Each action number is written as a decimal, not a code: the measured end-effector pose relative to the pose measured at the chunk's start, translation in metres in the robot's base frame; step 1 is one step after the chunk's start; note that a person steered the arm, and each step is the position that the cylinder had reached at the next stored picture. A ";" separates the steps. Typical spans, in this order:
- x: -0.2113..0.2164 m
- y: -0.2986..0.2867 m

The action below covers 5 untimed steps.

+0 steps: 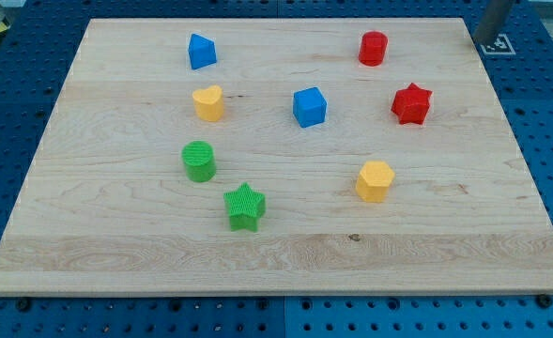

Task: Slightly touch the red star

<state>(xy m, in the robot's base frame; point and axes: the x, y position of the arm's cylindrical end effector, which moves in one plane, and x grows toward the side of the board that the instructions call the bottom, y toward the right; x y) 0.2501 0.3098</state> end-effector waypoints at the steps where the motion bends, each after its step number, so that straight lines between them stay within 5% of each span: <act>1: 0.017 -0.013; 5: 0.077 -0.063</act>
<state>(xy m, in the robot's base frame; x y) 0.3267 0.2467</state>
